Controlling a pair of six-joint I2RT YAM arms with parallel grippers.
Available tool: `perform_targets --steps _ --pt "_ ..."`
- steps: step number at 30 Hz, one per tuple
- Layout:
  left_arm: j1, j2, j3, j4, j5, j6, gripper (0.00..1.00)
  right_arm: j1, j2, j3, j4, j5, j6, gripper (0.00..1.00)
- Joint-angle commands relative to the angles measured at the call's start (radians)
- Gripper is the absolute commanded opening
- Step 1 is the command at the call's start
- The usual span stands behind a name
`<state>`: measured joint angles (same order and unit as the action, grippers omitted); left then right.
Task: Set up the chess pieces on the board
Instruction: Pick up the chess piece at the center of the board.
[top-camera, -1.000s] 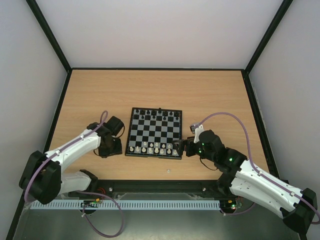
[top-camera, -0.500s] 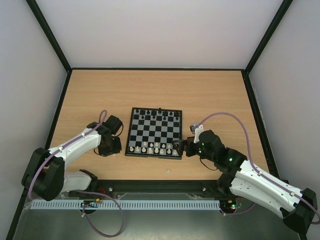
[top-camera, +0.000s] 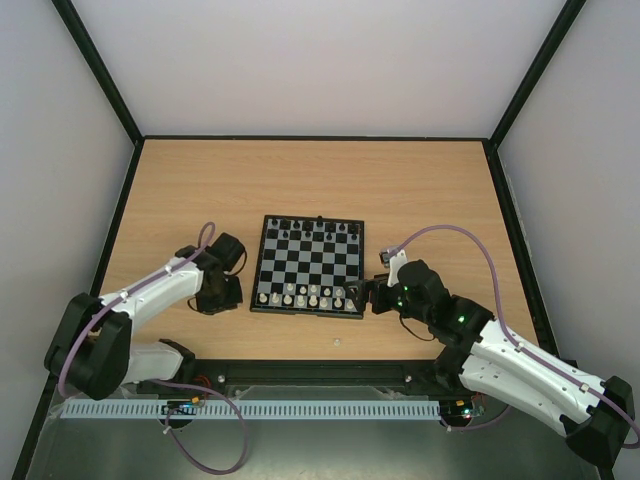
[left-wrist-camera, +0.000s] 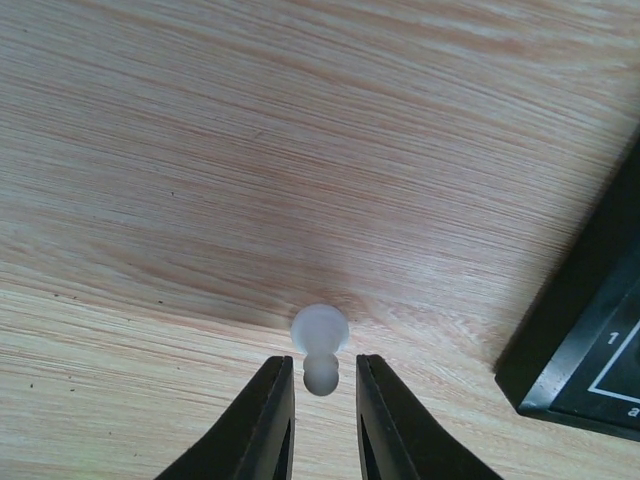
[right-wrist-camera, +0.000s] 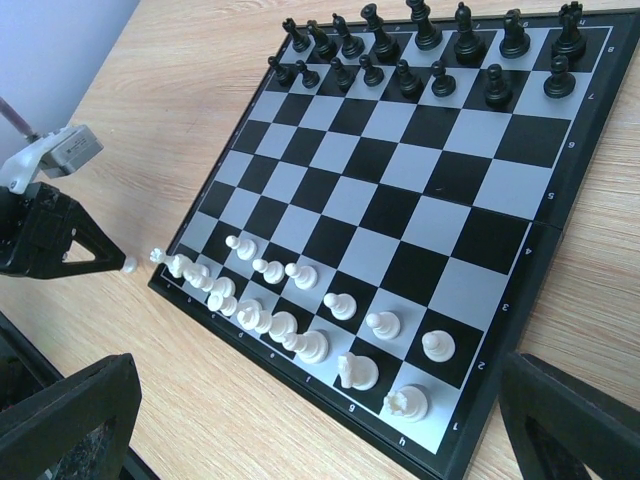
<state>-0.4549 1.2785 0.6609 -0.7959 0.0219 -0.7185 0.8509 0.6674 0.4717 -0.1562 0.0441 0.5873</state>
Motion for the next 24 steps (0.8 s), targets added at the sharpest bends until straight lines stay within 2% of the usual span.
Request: perform_targets --steps 1,6,11,15,21,24 --pt "0.005 0.028 -0.004 -0.006 -0.017 0.001 0.2 0.0 -0.016 -0.012 0.006 -0.008 -0.001 0.99" --pt "0.005 0.04 -0.004 0.0 -0.015 -0.001 0.18 0.0 -0.018 -0.013 0.006 -0.013 -0.001 0.99" --pt "0.005 0.043 -0.003 0.002 -0.012 0.002 0.03 0.0 -0.025 -0.014 0.006 -0.015 -0.001 0.99" --pt "0.005 0.032 0.019 -0.022 -0.017 0.009 0.02 0.0 -0.026 -0.015 0.006 -0.018 -0.001 0.99" --pt "-0.011 -0.006 0.209 -0.145 -0.035 0.052 0.02 0.0 -0.024 -0.014 0.007 -0.016 -0.001 0.99" --pt "-0.02 0.029 0.313 -0.187 -0.024 0.08 0.02 0.0 -0.022 -0.014 0.008 -0.013 -0.001 0.99"
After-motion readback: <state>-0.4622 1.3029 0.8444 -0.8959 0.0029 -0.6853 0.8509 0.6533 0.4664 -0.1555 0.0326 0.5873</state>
